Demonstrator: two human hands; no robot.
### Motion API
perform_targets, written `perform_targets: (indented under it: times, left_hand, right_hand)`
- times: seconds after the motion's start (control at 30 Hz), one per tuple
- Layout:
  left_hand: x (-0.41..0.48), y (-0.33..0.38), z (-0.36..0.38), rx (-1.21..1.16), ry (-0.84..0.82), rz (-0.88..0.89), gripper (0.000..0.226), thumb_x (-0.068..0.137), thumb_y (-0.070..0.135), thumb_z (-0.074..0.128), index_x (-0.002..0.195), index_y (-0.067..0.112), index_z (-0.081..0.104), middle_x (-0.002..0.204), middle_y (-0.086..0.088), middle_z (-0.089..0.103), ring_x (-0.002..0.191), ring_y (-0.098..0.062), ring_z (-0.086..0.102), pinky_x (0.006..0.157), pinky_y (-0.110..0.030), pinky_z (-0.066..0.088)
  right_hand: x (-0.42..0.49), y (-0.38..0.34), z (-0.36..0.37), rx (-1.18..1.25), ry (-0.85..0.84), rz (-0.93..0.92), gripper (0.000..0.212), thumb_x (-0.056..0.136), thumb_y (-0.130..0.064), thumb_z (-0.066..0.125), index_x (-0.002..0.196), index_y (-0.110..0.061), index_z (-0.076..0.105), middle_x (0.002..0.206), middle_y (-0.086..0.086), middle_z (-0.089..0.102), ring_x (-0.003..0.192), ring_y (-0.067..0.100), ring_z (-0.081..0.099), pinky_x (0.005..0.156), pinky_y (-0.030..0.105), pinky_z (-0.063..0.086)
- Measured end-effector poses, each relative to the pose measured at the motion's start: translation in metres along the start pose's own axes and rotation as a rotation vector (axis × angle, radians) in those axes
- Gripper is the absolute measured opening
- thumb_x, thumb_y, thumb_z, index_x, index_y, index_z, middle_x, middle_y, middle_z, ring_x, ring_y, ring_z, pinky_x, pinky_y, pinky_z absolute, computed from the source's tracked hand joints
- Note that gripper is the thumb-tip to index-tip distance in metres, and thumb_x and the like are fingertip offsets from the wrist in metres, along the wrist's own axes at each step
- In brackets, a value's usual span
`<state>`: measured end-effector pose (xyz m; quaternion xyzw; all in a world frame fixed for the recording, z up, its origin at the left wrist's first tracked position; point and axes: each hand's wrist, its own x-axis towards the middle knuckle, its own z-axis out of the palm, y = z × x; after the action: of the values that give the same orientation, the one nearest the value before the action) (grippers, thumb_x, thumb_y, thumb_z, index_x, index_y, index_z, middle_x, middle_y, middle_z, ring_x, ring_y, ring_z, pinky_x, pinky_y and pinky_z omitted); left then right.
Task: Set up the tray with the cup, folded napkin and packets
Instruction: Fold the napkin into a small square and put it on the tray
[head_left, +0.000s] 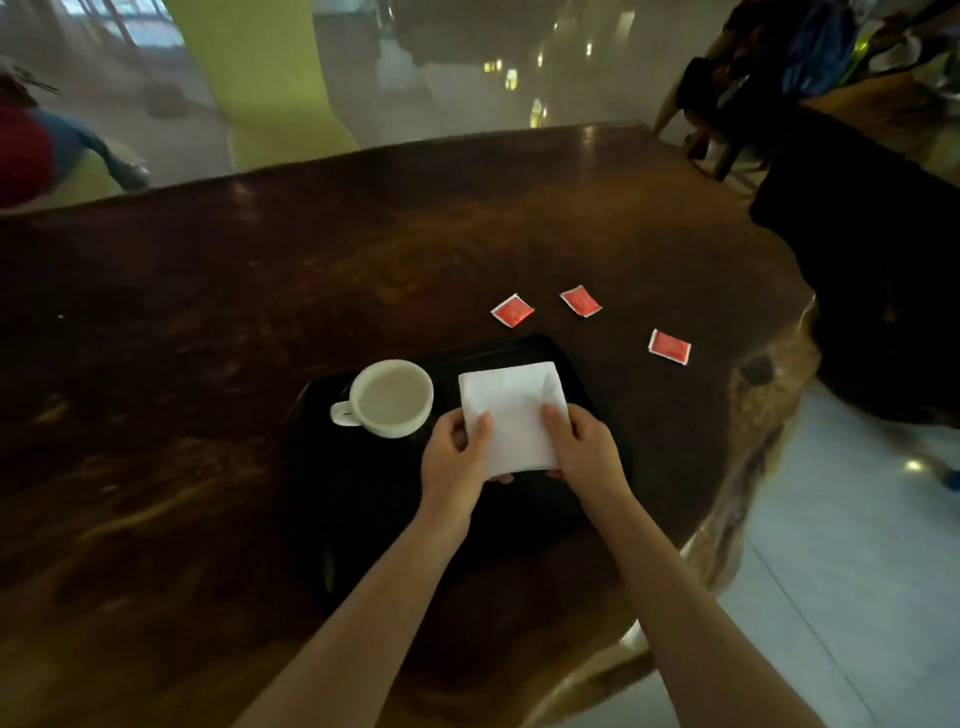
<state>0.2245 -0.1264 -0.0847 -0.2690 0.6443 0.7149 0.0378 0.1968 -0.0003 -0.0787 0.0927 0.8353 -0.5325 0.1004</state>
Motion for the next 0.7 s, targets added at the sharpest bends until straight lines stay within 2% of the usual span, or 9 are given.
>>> perform_targets:
  times: [0.07,0.13,0.27,0.43,0.53,0.7]
  left_hand:
    - [0.004,-0.007,0.005,-0.091,-0.132,-0.115,0.043,0.087,0.021,0.061,0.127,0.013,0.047,0.117,-0.008,0.061,0.098,-0.019,0.063,0.067,-0.030,0.058]
    - [0.010,-0.012,0.007,-0.165,-0.187,-0.191,0.050,0.085,0.009,0.061,0.132,0.013,0.045,0.124,-0.009,0.058,0.106,-0.022,0.060,0.078,-0.035,0.056]
    - [0.021,-0.016,0.013,-0.269,-0.166,-0.236,0.051,0.087,-0.002,0.053,0.135,0.012,0.042,0.127,-0.008,0.054,0.112,-0.025,0.055,0.082,-0.036,0.053]
    - [0.041,-0.023,0.019,-0.315,-0.069,-0.271,0.050,0.086,-0.004,0.054,0.133,0.007,0.044,0.121,-0.009,0.054,0.104,-0.023,0.055,0.086,-0.036,0.049]
    - [0.054,-0.035,0.024,-0.185,-0.029,-0.215,0.053,0.085,-0.001,0.057,0.133,0.014,0.044,0.127,-0.006,0.055,0.108,-0.021,0.056,0.086,-0.035,0.051]
    - [0.077,-0.046,0.041,0.075,0.155,-0.133,0.057,0.085,0.005,0.061,0.137,0.016,0.040,0.133,-0.007,0.053,0.118,-0.023,0.053,0.099,-0.039,0.046]
  right_hand:
    - [0.014,0.008,-0.011,-0.003,-0.032,0.009,0.026,0.095,-0.040,0.043,0.097,-0.018,0.056,0.087,0.002,0.059,0.075,0.014,0.059,0.054,0.022,0.050]
    - [0.023,0.014,-0.017,-0.015,-0.091,0.009,0.023,0.095,-0.038,0.043,0.105,-0.019,0.054,0.095,0.002,0.059,0.080,0.012,0.058,0.057,0.022,0.050]
    - [0.034,0.026,-0.024,-0.061,-0.196,0.046,0.039,0.094,-0.032,0.049,0.129,-0.017,0.045,0.116,0.001,0.053,0.095,0.013,0.056,0.069,0.021,0.050]
    - [0.045,0.037,-0.015,-0.091,-0.166,0.117,0.053,0.091,-0.025,0.055,0.140,-0.014,0.037,0.132,0.006,0.049,0.108,0.018,0.055,0.087,0.033,0.053]
    - [0.059,0.040,-0.007,-0.166,-0.086,0.087,0.051,0.090,-0.022,0.056,0.138,-0.014,0.040,0.134,0.006,0.050,0.117,0.021,0.052,0.099,0.040,0.047]
    - [0.092,0.045,0.007,-0.301,0.002,0.035,0.047,0.091,-0.018,0.055,0.135,-0.014,0.042,0.134,0.007,0.050,0.118,0.021,0.051,0.097,0.032,0.043]
